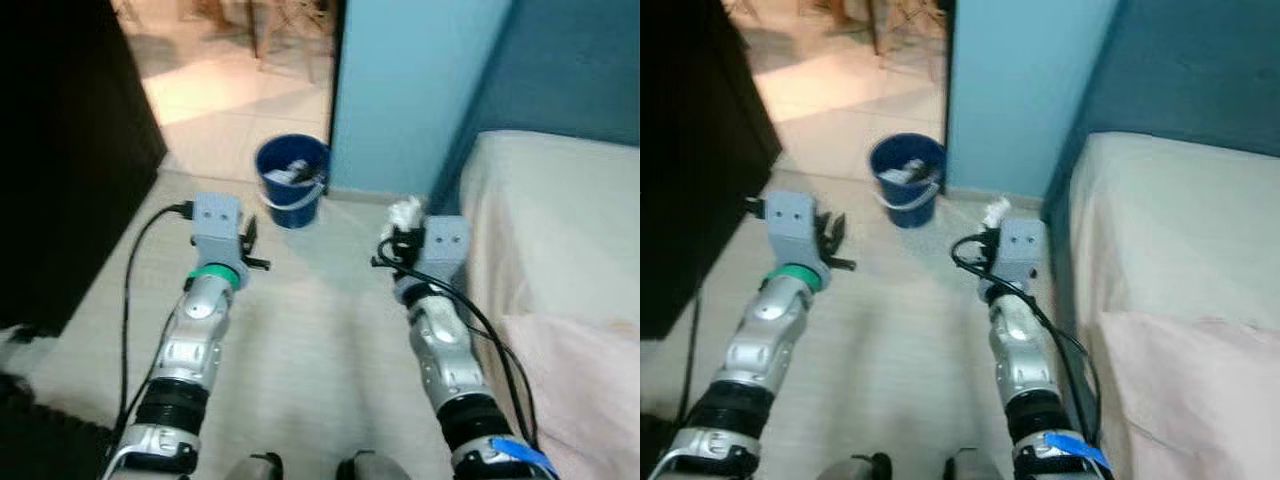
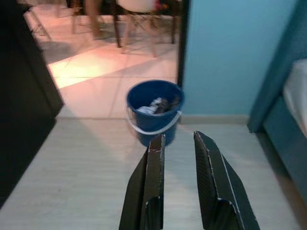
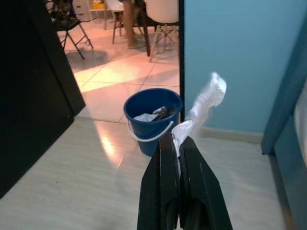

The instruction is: Clean up the room

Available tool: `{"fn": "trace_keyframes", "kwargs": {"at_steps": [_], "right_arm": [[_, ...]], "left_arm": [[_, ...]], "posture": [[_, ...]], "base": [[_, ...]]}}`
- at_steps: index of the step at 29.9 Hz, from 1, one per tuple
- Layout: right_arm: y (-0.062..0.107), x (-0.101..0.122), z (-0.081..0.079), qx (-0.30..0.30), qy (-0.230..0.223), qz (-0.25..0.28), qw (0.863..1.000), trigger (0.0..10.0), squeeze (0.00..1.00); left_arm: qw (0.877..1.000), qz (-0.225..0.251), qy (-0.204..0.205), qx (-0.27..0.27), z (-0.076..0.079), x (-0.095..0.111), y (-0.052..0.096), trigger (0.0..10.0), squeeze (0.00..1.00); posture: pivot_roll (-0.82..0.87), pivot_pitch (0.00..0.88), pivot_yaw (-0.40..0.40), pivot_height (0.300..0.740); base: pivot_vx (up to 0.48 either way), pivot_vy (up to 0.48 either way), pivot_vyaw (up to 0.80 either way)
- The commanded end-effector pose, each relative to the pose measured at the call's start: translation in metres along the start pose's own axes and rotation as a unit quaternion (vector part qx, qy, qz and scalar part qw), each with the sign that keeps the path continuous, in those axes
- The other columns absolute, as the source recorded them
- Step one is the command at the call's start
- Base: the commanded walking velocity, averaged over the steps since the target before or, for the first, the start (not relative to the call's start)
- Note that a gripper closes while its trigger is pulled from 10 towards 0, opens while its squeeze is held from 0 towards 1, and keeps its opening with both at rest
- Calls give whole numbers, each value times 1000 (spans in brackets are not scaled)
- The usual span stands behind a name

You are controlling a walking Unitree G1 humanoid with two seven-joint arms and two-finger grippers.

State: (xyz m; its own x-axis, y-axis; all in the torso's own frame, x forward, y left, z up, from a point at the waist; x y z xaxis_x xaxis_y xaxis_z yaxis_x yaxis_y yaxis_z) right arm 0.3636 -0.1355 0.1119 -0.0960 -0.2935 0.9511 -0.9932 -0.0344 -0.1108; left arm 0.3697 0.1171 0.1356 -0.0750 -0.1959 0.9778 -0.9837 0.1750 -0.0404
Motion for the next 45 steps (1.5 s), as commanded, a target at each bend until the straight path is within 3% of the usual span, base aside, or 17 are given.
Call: {"fn": "trace_keyframes", "kwargs": {"at_steps": [1, 4, 20, 28, 35, 45], "right_arm": [[1, -5, -5, 4, -2, -9, 1000, 10000, 0], [-1, -2, -3, -6, -31, -1, 999, 10000, 0], [0, -5, -2, -12, -25, -8, 1000, 10000, 0], [0, -7, -2, -16, -26, -12, 999, 10000, 0], [5, -13, 8, -43, -34, -20, 998, 10000, 0], [12, -29, 16, -65, -39, -52, 996, 10000, 0]], "left_arm": [[1000, -11, -1, 6, -5, -6, 3, 10000, 0], [1000, -13, -2, 6, -6, -7, 3, 10000, 0], [999, -37, 3, 12, -4, -16, 2, 10000, 0], [999, -42, 6, 12, -4, -16, 1, 10000, 0], [999, -47, 3, -6, 2, -18, -1, 10000, 0], [998, -56, 3, -10, 2, -23, -1, 10000, 0]], "posture": [[78, 47, 30, 740], [78, 50, 30, 740], [75, 76, 25, 740], [79, 77, 27, 740], [72, 70, 49, 740], [73, 69, 51, 740]], "base": [[304, 0, 800], [304, 0, 404], [316, 0, 0], [341, 0, -800], [339, 0, -800], [339, 0, 0]]}}
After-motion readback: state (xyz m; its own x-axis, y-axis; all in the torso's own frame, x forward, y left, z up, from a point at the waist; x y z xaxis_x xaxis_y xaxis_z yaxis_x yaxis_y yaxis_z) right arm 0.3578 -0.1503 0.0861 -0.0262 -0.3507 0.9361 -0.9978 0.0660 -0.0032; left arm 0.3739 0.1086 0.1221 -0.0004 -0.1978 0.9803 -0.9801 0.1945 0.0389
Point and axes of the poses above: a point about 5 cm out from each wrist's last joint towards the gripper, its own y axis pointing back from the gripper into the wrist, its own x axis along the axis of the wrist's last joint, z = x × y, the point moved 3 cm from there along -y, pointing out of the wrist towards the gripper, and after that the axes turned 11 degrees about -y, right-handed, at the moved point
